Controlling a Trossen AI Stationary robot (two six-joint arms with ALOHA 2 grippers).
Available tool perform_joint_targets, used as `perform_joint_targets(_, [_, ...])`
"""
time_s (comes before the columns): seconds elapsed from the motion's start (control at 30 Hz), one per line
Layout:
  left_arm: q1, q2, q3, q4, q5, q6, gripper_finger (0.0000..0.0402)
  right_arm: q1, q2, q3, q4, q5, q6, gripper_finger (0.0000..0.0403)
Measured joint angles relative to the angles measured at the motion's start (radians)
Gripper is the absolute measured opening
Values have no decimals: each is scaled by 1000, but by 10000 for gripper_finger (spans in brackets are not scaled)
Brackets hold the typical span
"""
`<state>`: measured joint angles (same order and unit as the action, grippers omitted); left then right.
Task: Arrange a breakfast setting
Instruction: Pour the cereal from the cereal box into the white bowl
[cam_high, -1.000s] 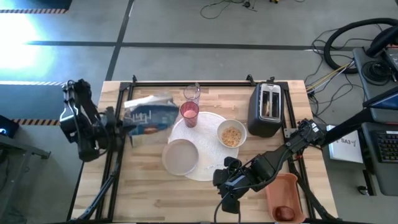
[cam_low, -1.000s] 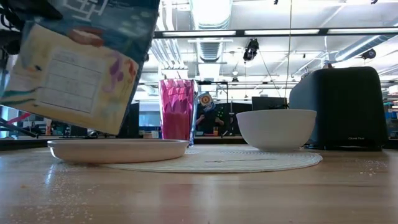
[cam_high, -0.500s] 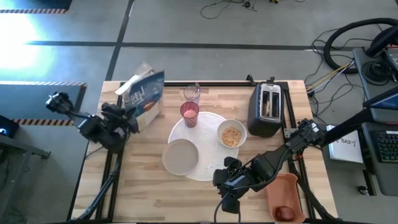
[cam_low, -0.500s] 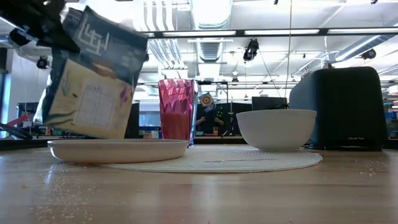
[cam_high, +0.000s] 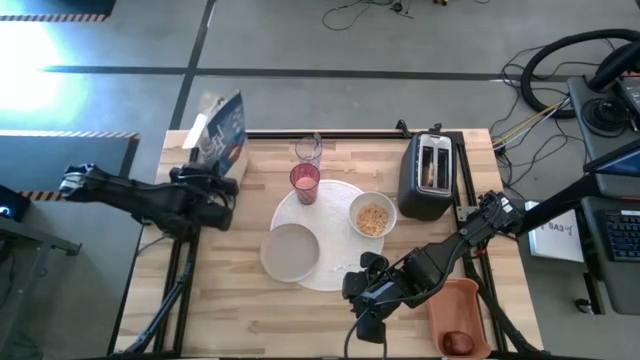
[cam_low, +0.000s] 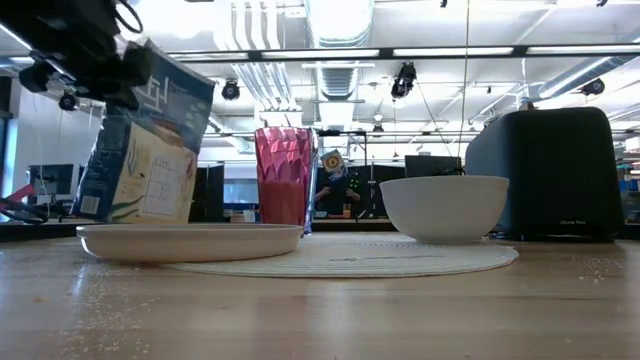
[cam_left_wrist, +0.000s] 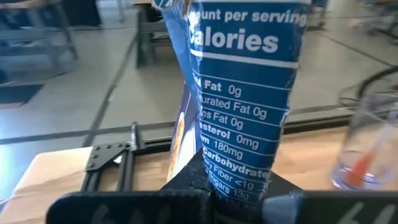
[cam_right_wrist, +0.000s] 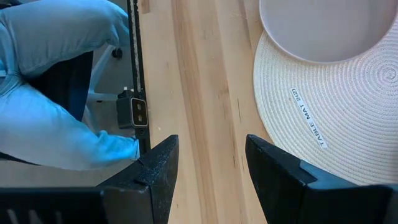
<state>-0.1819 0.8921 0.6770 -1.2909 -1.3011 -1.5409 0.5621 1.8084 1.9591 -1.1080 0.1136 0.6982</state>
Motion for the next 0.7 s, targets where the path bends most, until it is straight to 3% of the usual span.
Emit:
perform_joint_targets(0.23, [106,102,-7,4,-20,-109,3,0,0,0,0,0,0,176])
perform_joint_targets(0.53, [132,148,-8,-1,-27,-159,22,0,0,0,0,0,0,176])
perform_joint_targets(0.7, [132,137,-8,-4,23,-159,47,0,0,0,0,0,0,176])
